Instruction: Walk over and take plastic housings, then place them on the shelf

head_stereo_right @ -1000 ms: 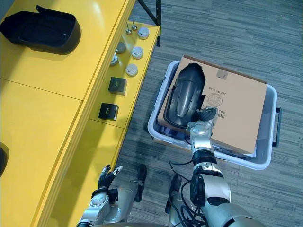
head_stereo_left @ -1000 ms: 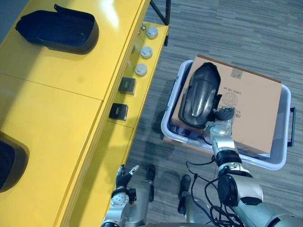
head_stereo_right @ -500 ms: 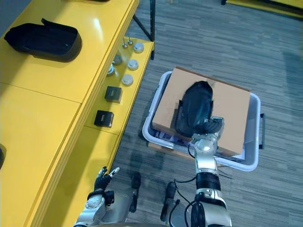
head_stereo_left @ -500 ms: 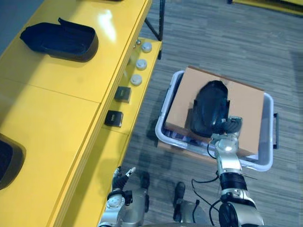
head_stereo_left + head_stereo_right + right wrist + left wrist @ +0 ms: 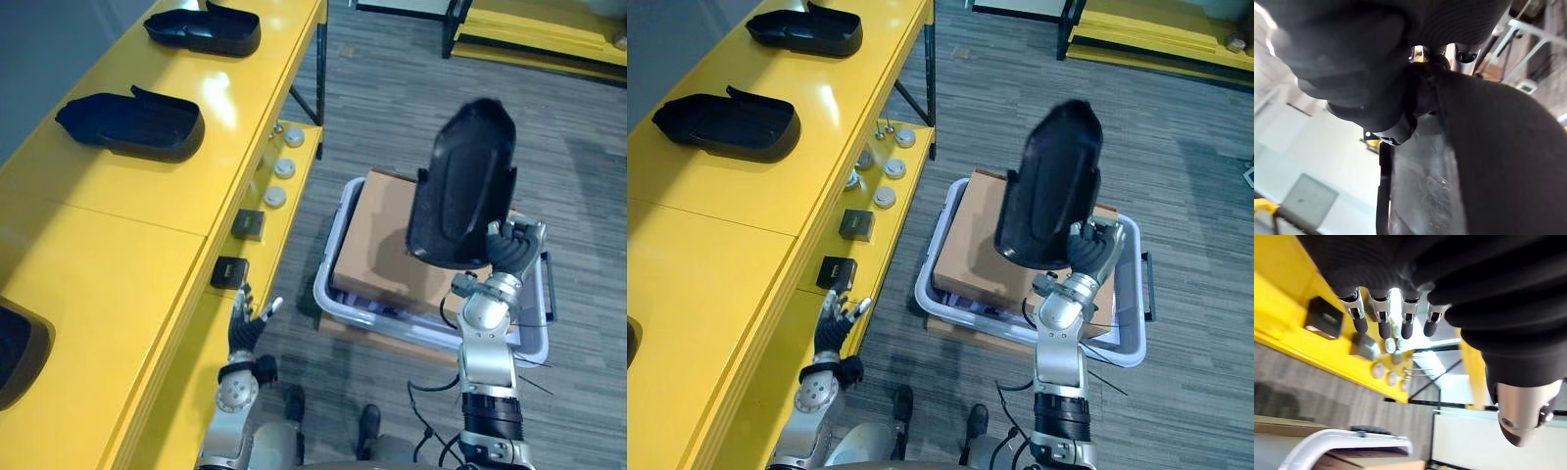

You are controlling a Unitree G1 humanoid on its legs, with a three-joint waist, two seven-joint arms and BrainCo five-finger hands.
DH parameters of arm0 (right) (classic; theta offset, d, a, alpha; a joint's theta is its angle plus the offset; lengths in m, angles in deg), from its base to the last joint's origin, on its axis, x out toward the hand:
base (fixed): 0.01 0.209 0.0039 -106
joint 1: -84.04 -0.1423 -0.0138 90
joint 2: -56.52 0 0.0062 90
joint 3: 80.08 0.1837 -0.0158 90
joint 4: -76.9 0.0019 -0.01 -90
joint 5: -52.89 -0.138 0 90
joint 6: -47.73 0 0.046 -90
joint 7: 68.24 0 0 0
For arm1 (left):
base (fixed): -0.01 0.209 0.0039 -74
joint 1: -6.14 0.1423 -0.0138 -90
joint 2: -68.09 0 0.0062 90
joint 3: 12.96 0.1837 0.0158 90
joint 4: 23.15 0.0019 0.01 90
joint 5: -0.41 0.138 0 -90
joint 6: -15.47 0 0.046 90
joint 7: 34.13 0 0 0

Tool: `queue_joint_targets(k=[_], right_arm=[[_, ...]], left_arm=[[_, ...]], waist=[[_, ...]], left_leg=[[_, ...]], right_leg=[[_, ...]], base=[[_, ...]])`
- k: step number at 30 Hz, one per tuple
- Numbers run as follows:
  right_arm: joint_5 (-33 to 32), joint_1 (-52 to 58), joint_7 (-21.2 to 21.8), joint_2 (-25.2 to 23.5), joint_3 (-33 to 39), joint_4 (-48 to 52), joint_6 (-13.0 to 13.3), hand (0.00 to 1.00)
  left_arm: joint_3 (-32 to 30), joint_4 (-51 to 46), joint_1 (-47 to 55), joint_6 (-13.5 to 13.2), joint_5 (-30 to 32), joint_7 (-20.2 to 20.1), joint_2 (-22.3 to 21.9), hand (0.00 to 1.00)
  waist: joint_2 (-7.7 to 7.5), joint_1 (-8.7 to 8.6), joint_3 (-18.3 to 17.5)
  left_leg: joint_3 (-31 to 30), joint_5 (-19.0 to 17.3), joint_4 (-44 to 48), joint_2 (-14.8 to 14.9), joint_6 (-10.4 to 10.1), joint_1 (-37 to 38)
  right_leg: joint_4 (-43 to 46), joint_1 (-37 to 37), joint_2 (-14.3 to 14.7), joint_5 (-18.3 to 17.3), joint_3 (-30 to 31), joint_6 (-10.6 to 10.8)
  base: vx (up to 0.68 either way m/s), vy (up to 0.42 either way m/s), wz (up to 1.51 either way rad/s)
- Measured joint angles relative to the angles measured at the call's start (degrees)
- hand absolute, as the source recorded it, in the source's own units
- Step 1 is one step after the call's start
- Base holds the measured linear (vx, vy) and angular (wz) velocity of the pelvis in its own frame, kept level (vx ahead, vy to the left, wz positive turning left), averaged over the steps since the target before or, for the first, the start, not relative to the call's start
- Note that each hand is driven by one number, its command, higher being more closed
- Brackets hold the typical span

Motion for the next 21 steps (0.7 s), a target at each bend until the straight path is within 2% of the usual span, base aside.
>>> queue_joint_targets(k=[3, 7, 10, 12, 15, 18, 21], right_arm=[[1.74, 0.06, 1.18, -0.87, -4.42, 3.27, 1.30, 1.00], [4.11, 1.14, 3.05, -1.15, -10.19, 6.01, 2.82, 1.00], [5.48, 1.17, 3.73, -1.26, -14.16, 7.80, 3.39, 1.00], [6.26, 1.17, 4.21, -1.23, -17.00, 7.95, 4.82, 1.00], [6.57, 1.17, 5.42, -1.14, -20.55, 7.96, 5.11, 1.00], [6.55, 1.17, 6.88, -1.08, -23.85, 7.96, 5.36, 1.00], [6.38, 1.24, 7.84, -1.03, -25.36, 7.91, 6.71, 1.00]], left_arm=[[1.26, -6.36, -1.83, -0.82, 0.00, 1.18, 0.01, 0.00], [3.19, -9.21, -4.64, -1.59, 0.00, 2.60, 0.12, 0.00], [5.39, -9.45, -8.61, -1.64, -0.05, 3.61, 0.01, 0.00], [7.35, -9.45, -10.86, -1.62, -0.03, 3.98, 0.00, 0.00], [9.53, -9.44, -13.36, -1.21, -0.01, 4.60, -0.01, 0.00], [11.23, -9.43, -15.20, -0.92, -0.05, 4.69, 0.01, 0.00], [11.58, -9.25, -15.28, -0.34, -0.12, 5.80, 0.10, 0.00]], waist=[[-0.11, -0.30, -0.97], [-0.06, -1.18, -3.14], [-0.07, -1.28, -4.22], [-0.04, -1.39, -4.91], [-0.03, -1.64, -4.99], [-0.05, -1.81, -5.06], [-0.07, -2.50, -6.17]], left_leg=[[-0.13, 0.04, -0.48, -0.07, 0.06, 0.84], [-0.17, 0.33, -1.36, -0.27, 0.29, 1.70], [-0.01, 0.38, -1.72, -0.29, 0.36, 2.16], [0.05, 0.40, -1.76, -0.28, 0.36, 2.26], [0.15, 0.40, -1.93, -0.23, 0.36, 2.92], [0.20, 0.70, -2.38, -0.22, 0.32, 3.21], [0.24, 1.42, -3.82, -0.24, 0.35, 3.65]], right_leg=[[-0.29, 0.75, 0.02, -0.01, -0.15, 0.01], [-0.69, 1.41, 0.13, -0.01, -0.15, 0.02], [-0.73, 1.59, 0.13, -0.01, -0.05, 0.02], [-0.73, 1.61, 0.15, -0.01, 0.03, 0.02], [-0.76, 1.81, 0.21, -0.01, 0.15, 0.01], [-0.76, 1.82, 0.22, -0.01, 0.23, 0.01], [-0.77, 1.59, 0.21, 0.00, 0.30, 0.00]], base=[[0.00, 0.002, 0.02], [0.00, 0.004, 0.00], [-0.01, 0.009, -0.03], [0.00, 0.000, 0.00], [-0.03, 0.005, -0.03], [0.00, 0.000, 0.00], [0.00, 0.000, 0.00]])
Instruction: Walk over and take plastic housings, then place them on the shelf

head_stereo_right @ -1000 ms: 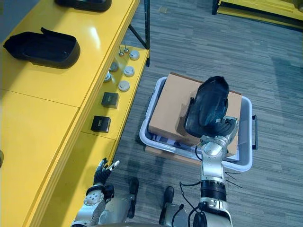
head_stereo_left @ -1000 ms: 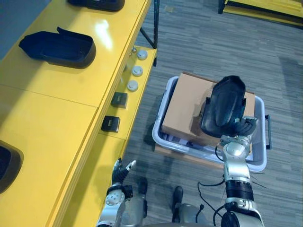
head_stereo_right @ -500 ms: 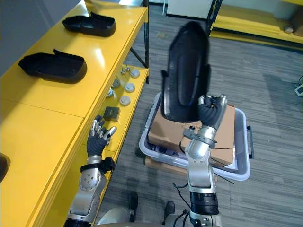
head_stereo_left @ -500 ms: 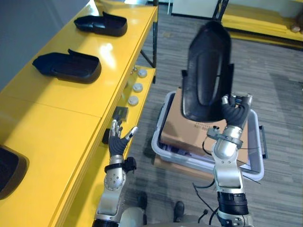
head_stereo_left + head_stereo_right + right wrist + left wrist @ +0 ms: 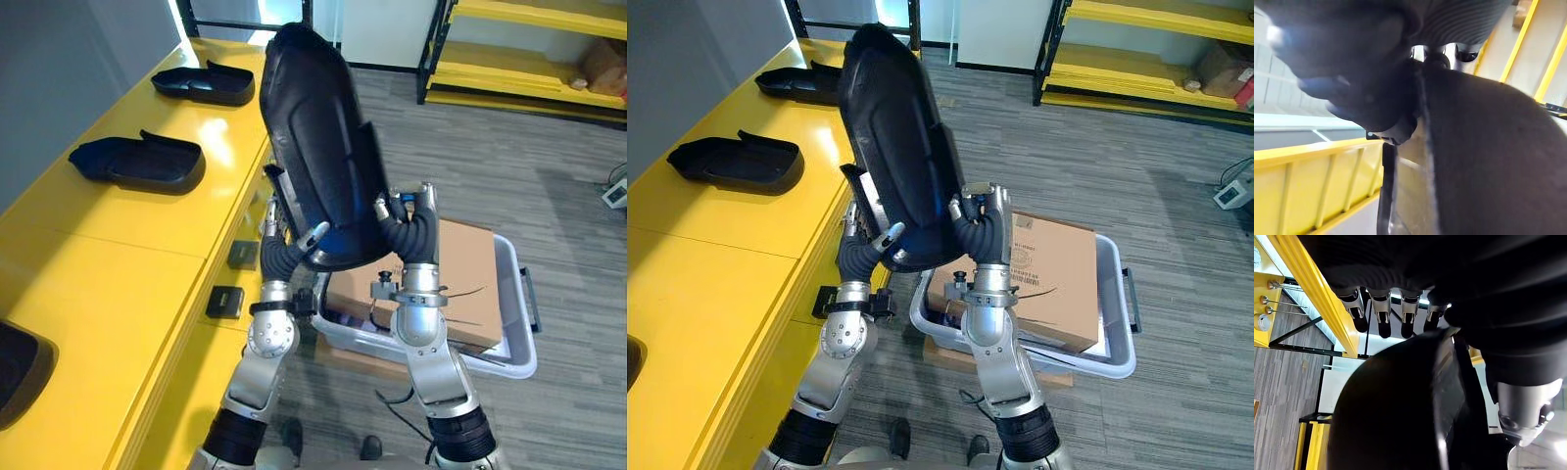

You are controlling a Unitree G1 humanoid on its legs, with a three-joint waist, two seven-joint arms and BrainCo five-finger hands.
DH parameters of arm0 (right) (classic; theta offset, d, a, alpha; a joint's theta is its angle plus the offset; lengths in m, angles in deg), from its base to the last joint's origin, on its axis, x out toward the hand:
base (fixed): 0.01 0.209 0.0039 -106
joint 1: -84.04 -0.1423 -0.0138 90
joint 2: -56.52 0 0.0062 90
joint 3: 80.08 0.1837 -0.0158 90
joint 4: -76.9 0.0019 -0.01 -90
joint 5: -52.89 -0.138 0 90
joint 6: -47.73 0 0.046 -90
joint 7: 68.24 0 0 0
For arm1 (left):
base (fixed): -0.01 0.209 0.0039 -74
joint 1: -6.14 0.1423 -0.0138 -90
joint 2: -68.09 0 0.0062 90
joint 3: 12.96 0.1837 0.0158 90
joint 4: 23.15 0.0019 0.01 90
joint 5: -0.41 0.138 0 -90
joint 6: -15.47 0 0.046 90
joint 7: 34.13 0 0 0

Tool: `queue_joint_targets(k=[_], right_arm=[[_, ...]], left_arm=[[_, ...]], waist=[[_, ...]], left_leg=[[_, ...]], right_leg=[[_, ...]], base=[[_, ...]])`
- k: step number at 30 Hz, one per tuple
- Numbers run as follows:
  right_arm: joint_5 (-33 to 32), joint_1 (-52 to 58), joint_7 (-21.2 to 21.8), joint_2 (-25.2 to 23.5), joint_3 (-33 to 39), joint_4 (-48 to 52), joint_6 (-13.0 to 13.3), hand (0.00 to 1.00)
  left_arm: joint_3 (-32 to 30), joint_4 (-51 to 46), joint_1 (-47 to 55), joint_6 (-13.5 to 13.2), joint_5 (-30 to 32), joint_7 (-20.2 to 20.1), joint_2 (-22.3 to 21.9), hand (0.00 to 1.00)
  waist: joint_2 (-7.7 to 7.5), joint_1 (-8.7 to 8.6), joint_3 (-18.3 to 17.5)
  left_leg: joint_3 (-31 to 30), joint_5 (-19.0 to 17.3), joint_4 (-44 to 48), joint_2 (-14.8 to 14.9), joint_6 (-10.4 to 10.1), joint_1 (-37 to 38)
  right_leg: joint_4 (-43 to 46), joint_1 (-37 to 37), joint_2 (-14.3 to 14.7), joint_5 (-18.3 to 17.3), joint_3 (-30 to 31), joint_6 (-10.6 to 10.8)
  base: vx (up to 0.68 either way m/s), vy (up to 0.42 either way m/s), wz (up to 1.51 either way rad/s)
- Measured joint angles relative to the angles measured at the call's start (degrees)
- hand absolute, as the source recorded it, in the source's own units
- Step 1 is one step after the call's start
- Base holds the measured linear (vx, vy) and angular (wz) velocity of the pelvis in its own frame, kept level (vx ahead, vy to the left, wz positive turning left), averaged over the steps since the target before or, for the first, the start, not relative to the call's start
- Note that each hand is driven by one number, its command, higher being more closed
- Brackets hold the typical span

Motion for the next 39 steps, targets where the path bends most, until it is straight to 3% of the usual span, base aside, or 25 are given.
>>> queue_joint_targets(k=[2, 3, 8, 9, 19, 25, 29, 31, 39], right_arm=[[-0.17, 0.00, 0.02, 0.15, -0.65, 0.00, 0.36, 1.00], [-0.27, 0.09, 0.09, 0.37, -0.74, 0.00, 0.66, 1.00], [-0.37, 1.54, 0.26, 1.77, -1.67, -0.06, 0.75, 1.00], [-0.37, 1.61, 0.26, 2.58, -1.88, -0.13, 0.75, 0.00], [-5.53, 1.61, 0.73, 6.00, -4.13, -0.12, 4.50, 0.00], [-8.75, 2.60, 2.12, 7.89, -1.90, 1.20, 7.30, 0.00], [-12.81, 4.20, 1.97, 7.90, 7.22, 5.55, 9.32, 0.00], [-16.90, 5.11, 1.75, 7.31, 16.73, 7.55, 10.81, 0.00], [-22.41, 14.80, -1.25, 5.20, 37.84, 4.77, 11.94, 0.00]], left_arm=[[-0.06, 0.04, -0.04, 0.49, -0.01, 0.13, 0.12, 0.00], [-0.02, 0.04, -0.15, 0.64, -0.03, 0.14, 0.26, 1.00], [0.15, 1.68, -0.45, 1.24, -0.74, 0.17, 1.17, 1.00], [0.25, 2.76, -1.01, 1.55, -1.59, 0.17, 1.22, 1.00], [-0.02, 4.03, -2.44, 1.93, -2.48, 1.21, 2.84, 1.00], [-3.16, 2.53, -2.39, 2.01, 4.26, 3.19, 2.59, 1.00], [-7.01, -1.80, -1.31, 1.70, 7.39, 3.85, 1.96, 1.00], [-10.83, -4.15, 1.28, 1.34, 8.62, 4.09, 1.55, 1.00], [-18.49, -8.40, 11.18, 1.08, 9.09, 5.21, -0.02, 1.00]], waist=[[-0.04, -0.20, -0.52], [-0.16, -0.25, -0.74], [-0.11, -0.47, -1.87], [-0.17, -0.47, -2.22], [-0.24, -1.53, -2.87], [-0.22, -1.77, -3.30], [-0.21, -1.81, -3.30], [-0.21, -1.86, -3.30], [-0.15, -2.02, -3.27]], left_leg=[[0.12, 0.00, -0.04, -0.01, 0.00, 0.10], [0.26, 0.00, -0.04, 0.00, 0.00, 0.19], [0.73, 0.00, -0.07, 0.05, 0.00, 0.38], [0.81, 0.00, -0.07, 0.07, 0.00, 0.41], [1.26, 0.00, -0.07, 0.09, 0.00, 0.74], [1.46, 0.01, -0.63, 0.17, 0.00, 2.02], [1.72, 0.44, -1.78, 0.14, 0.03, 2.81], [2.15, 0.44, -2.02, 0.16, 0.03, 3.23], [2.39, 0.44, -2.82, 0.15, 0.03, 3.57]], right_leg=[[0.00, 0.02, -0.01, 0.00, 0.20, 0.00], [0.00, 0.04, -0.01, 0.00, 0.47, 0.00], [0.01, -0.01, 0.00, 0.05, 1.19, 0.03], [0.01, -0.01, 0.01, 0.06, 1.22, 0.04], [0.02, 0.08, 0.01, 0.22, 1.39, 0.09], [-0.06, 0.98, 0.08, 0.21, 1.60, 0.08], [0.02, 1.00, 0.06, 0.21, 1.95, 0.10], [0.03, 1.11, 0.05, 0.20, 2.39, 0.12], [-0.15, 1.04, 0.04, 0.08, 2.63, 0.25]], base=[[0.00, 0.005, -0.03], [-0.01, 0.013, -0.06], [-0.03, 0.008, -0.06], [0.00, 0.000, 0.00], [-0.01, 0.003, -0.03], [-0.01, 0.000, -0.02], [-0.02, 0.007, -0.05], [0.00, 0.009, -0.09], [0.00, 0.000, -0.02]])
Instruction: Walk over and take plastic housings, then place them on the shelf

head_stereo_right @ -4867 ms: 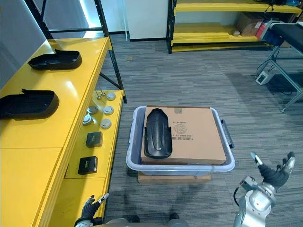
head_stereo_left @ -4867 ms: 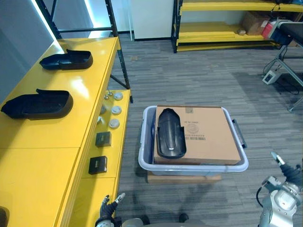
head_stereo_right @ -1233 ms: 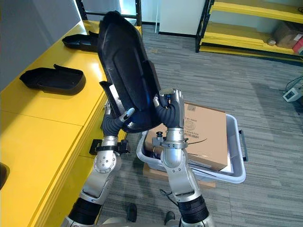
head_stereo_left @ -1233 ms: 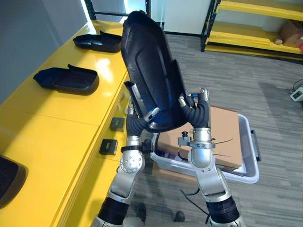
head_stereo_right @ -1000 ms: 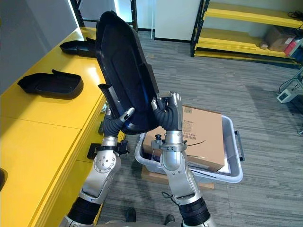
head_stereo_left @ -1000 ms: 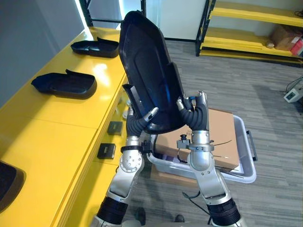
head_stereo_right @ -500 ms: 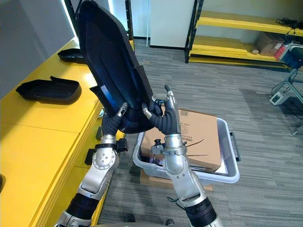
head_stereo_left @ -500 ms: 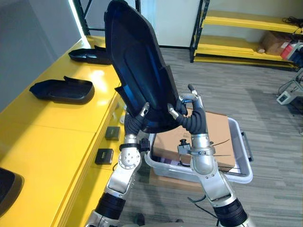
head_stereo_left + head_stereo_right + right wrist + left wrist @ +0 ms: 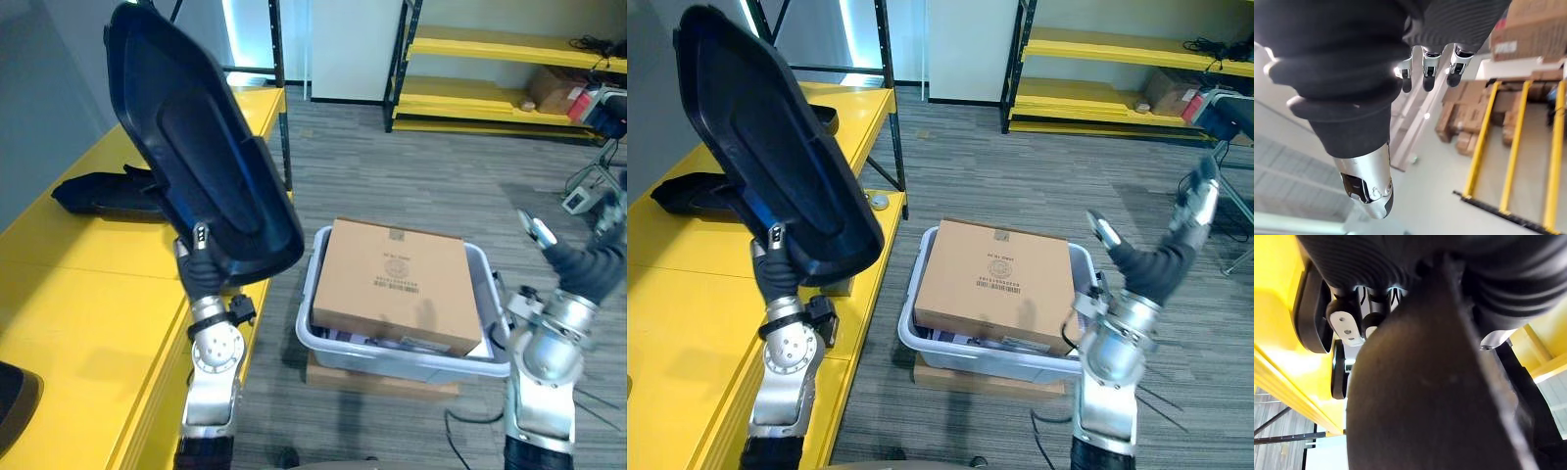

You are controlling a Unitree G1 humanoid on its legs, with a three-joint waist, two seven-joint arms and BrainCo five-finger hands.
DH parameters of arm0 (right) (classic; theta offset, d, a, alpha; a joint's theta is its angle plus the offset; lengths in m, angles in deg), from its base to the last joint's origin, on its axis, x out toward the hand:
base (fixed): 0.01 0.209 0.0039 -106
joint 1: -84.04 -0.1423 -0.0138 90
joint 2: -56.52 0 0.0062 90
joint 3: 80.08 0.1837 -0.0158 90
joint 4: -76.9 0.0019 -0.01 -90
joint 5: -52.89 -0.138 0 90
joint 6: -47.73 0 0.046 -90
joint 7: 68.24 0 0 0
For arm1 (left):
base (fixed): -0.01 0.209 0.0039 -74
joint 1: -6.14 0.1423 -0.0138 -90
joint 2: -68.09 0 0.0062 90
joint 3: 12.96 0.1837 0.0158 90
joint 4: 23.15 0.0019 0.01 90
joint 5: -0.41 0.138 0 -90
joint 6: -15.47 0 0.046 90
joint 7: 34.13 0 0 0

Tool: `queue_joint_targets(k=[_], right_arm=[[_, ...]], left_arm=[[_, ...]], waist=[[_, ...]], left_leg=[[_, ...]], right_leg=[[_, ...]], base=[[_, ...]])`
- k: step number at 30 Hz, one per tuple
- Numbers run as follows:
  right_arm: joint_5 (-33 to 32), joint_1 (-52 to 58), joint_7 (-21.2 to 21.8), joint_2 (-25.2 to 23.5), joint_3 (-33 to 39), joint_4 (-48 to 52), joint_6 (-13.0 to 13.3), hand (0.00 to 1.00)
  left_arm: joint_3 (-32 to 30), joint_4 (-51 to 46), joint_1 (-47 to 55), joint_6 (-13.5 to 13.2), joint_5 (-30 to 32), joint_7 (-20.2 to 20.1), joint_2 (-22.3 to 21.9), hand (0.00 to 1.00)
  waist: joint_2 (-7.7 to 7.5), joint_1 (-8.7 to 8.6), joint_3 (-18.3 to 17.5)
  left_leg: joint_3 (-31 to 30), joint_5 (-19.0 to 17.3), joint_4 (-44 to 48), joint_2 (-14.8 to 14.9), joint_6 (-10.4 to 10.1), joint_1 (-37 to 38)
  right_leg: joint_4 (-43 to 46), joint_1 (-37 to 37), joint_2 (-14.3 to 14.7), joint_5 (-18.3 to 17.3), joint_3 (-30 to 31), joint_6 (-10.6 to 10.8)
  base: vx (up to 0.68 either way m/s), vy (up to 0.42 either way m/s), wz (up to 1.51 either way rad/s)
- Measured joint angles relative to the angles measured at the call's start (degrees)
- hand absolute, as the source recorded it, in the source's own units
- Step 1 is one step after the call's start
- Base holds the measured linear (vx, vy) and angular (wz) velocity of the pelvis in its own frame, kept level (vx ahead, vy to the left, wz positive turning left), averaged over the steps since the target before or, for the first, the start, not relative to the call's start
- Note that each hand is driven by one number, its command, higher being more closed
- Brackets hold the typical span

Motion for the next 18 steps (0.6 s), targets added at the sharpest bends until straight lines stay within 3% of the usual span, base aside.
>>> queue_joint_targets(k=[4, 6, 10, 15, 18], right_arm=[[-3.43, 4.76, -0.33, -0.53, 3.57, -13.98, -0.46, 0.00], [-9.26, 6.19, 1.65, -1.13, 4.60, -26.13, -1.29, 0.00], [-17.54, 8.53, 5.46, -4.51, 5.23, -41.16, -2.55, 0.00], [-17.05, 12.49, 11.95, -6.48, -2.82, -50.69, -4.46, 0.00], [-16.61, 12.15, 13.50, -6.76, -4.30, -55.75, -5.02, 0.00]], left_arm=[[-0.10, -4.14, 3.47, -0.96, -0.01, -0.15, -0.01, 1.00], [-0.10, -6.65, 5.51, -2.16, -0.09, -0.35, -0.11, 1.00], [-0.07, -9.63, 7.98, -3.63, -0.28, -1.90, -1.44, 1.00], [0.46, -10.93, 9.78, -4.69, -0.67, -3.27, -2.94, 1.00], [0.67, -11.01, 10.57, -4.69, -0.66, -4.17, -3.31, 1.00]], waist=[[0.03, 0.01, 0.02], [0.25, 0.06, 0.02], [1.49, 0.11, 0.02], [1.82, 0.18, 0.03], [1.82, 0.67, 0.04]], left_leg=[[0.06, -0.02, -0.25, -0.07, 0.00, -0.01], [0.03, -0.05, -0.27, -0.04, 0.00, -0.08], [-0.66, -0.05, -0.23, 0.01, 0.00, -0.29], [-1.75, -0.52, 0.85, 0.27, -0.18, -0.35], [-2.77, -1.18, 1.26, 0.08, -0.24, -0.79]], right_leg=[[0.00, -0.12, -0.09, -0.08, 0.04, 0.08], [0.04, -0.15, -0.08, -0.19, -0.02, 0.07], [0.69, 0.13, -0.13, -0.75, -0.93, 0.07], [2.52, 0.70, -0.56, -2.26, -2.49, -0.02], [4.04, 0.95, -0.90, -3.44, -3.92, 0.12]], base=[[0.00, 0.000, 0.00], [0.00, 0.000, 0.00], [0.01, -0.011, 0.09], [-0.01, -0.013, 0.18], [-0.04, -0.010, 0.25]])
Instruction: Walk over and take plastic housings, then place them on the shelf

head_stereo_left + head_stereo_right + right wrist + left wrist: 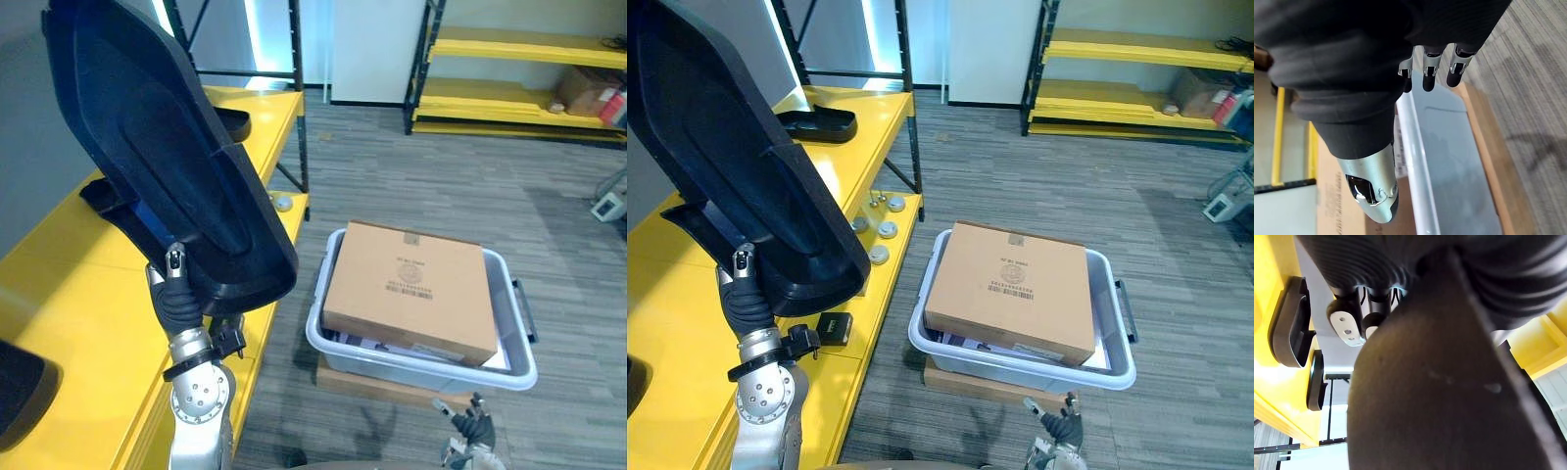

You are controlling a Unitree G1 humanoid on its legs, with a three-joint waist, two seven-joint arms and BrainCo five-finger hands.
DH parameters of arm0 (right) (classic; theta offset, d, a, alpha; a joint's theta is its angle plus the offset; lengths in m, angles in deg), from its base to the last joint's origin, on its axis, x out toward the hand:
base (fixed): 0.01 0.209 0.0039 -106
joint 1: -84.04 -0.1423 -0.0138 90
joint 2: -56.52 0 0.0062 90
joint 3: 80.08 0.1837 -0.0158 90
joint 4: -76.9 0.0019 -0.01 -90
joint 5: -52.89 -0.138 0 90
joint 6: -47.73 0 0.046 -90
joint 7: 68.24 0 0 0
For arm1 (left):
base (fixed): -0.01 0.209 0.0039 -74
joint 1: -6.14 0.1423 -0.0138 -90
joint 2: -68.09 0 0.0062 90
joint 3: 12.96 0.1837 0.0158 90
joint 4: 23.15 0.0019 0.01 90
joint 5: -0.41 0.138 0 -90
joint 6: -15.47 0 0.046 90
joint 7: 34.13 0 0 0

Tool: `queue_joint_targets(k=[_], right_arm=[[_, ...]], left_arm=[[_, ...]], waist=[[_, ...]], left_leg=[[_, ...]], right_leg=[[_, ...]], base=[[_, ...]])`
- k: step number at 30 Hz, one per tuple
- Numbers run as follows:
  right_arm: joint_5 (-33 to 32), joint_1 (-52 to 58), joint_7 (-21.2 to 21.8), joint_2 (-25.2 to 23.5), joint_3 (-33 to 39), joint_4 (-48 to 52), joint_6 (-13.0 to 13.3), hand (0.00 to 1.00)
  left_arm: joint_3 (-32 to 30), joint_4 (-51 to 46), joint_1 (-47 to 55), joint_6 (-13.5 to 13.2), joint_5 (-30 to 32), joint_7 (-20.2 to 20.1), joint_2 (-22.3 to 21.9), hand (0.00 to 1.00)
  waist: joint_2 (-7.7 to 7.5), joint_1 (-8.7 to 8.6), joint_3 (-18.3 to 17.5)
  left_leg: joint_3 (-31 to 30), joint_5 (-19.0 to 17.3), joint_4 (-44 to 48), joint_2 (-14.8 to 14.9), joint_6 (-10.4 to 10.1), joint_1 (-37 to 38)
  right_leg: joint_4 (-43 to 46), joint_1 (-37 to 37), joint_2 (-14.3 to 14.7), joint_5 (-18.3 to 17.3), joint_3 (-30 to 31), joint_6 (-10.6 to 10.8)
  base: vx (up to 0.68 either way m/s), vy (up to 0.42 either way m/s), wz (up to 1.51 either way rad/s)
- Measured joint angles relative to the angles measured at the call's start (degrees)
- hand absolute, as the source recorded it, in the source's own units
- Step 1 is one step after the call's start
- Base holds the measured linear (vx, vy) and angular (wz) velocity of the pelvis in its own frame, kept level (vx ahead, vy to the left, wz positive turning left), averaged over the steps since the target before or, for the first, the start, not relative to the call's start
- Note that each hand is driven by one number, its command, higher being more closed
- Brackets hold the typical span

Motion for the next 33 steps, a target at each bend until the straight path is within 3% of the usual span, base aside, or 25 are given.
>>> queue_joint_targets(k=[4, 9, 11, 17, 19, 23, 25, 26, 27, 28, 29, 31, 33], right_arm=[[0.00, -0.48, 1.05, -0.14, -1.72, -2.70, -0.49, 0.00], [0.04, -2.17, 0.87, 0.14, -5.93, -4.92, -1.05, 0.00], [0.08, -3.69, 0.82, 0.34, -6.71, -4.91, -1.00, 0.00], [2.38, -6.67, 0.76, 0.92, -8.32, -4.87, -0.95, 0.00], [3.34, -7.16, 0.80, 0.88, -8.87, -4.88, -1.06, 0.00], [5.29, -8.59, 0.91, 0.93, -9.55, -6.90, -2.07, 0.00], [6.49, -8.85, 0.84, 1.09, -9.45, -7.52, -2.75, 0.00], [7.11, -8.97, 0.84, 1.46, -9.46, -7.57, -3.21, 0.00], [7.30, -9.17, 0.95, 1.31, -10.27, -7.35, -3.31, 0.00], [7.34, -9.30, 0.94, 1.24, -10.49, -7.23, -3.33, 0.00], [7.45, -9.51, 0.89, 1.31, -10.44, -6.94, -3.32, 0.00], [7.45, -9.34, 0.76, 1.38, -10.34, -6.76, -3.32, 0.00], [7.44, -9.08, 0.74, 1.27, -10.36, -6.26, -3.34, 0.00]], left_arm=[[0.01, -1.42, 1.10, -0.27, -0.16, 0.00, -0.06, 1.00], [3.83, -1.61, 0.79, -0.36, -1.53, -0.71, -0.04, 1.00], [4.58, -1.72, 0.37, -0.36, -1.81, -0.99, -0.06, 1.00], [5.38, -1.78, -0.91, -1.09, -2.28, -1.04, -0.04, 1.00], [6.06, -1.75, -1.36, -1.86, -2.55, -1.18, -0.05, 1.00], [6.77, -1.65, -1.65, -2.05, -2.86, -2.40, 0.08, 1.00], [7.04, -1.01, -1.77, -2.05, -3.17, -2.45, 0.10, 1.00], [8.02, -0.75, -1.90, -2.03, -3.55, -2.40, 0.10, 1.00], [8.35, -0.61, -2.47, -2.03, -3.62, -2.18, 1.08, 1.00], [8.39, -0.50, -2.90, -2.03, -3.85, -2.19, 1.37, 1.00], [8.45, -0.30, -3.87, -2.12, -3.88, -2.17, 1.67, 1.00], [8.45, 0.28, -4.89, -2.20, -3.87, -2.05, 1.68, 1.00], [8.41, 1.21, -5.27, -2.27, -3.85, -0.89, 1.71, 1.00]], waist=[[-0.20, 1.50, 0.28], [-0.72, 2.65, 1.33], [-0.23, 2.58, 2.22], [0.08, 3.08, 3.10], [-0.18, 4.26, 3.02], [-1.30, 5.05, 3.14], [-1.35, 5.59, 3.22], [-1.22, 5.04, 3.27], [-1.32, 4.26, 3.24], [-1.35, 4.25, 3.23], [-1.41, 3.92, 3.19], [-1.71, 3.76, 3.04], [-1.98, 2.51, 2.96]], left_leg=[[-1.97, -0.32, 0.61, -0.23, -0.37, -0.71], [-9.04, -2.23, 8.49, -2.93, -0.08, -7.09], [-5.77, -2.76, 11.55, -2.10, 0.69, -10.01], [24.03, -4.50, 15.22, 5.92, 3.32, -12.40], [23.82, -4.48, 15.53, 3.99, 3.97, -13.11], [21.21, -5.72, 15.15, -0.39, 5.60, -12.34], [18.86, -6.44, 14.55, -2.34, 6.30, -10.74], [16.94, -6.99, 14.32, -2.68, 6.79, -9.12], [14.05, -7.49, 14.04, -2.76, 6.72, -7.98], [12.93, -7.47, 13.64, -2.76, 6.68, -7.16], [10.17, -7.29, 13.10, -2.88, 6.37, -5.34], [7.27, -7.26, 12.94, -3.38, 6.05, -3.97], [2.80, -7.55, 14.01, -4.07, 5.43, -3.52]], right_leg=[[1.02, 0.28, -0.24, -0.81, -1.88, 0.08], [7.53, 1.17, -3.37, -5.32, -14.39, 0.97], [9.68, 1.82, -4.54, -6.33, -19.68, 1.25], [11.59, 5.99, -8.11, -7.15, -32.60, 1.79], [11.82, 6.55, -9.70, -6.91, -34.50, 2.08], [14.65, 8.29, -13.37, -6.52, -35.74, 2.07], [22.55, 7.24, -16.80, -5.56, -33.11, -1.17], [30.11, 4.22, -17.82, -5.92, -26.21, -4.92], [34.88, 0.53, -15.10, -9.16, -15.85, -4.16], [36.42, -1.25, -13.38, -10.68, -10.96, -3.48], [37.48, -4.84, -8.86, -13.45, -1.29, -1.02], [36.95, -8.16, -5.63, -15.31, 5.86, 0.33], [34.55, -10.91, -2.46, -15.84, 12.67, 1.09]], base=[[-0.03, -0.016, 0.30], [-0.01, 0.005, 1.27], [-0.04, 0.049, 1.64], [0.07, 0.066, 1.25], [0.12, 0.115, 0.68], [0.16, 0.135, 0.56], [0.21, 0.143, 0.50], [0.24, 0.120, 0.84], [0.20, 0.074, 0.89], [0.18, 0.054, 1.06], [0.15, 0.035, 0.93], [0.19, 0.013, 1.12], [0.18, -0.061, 1.41]])
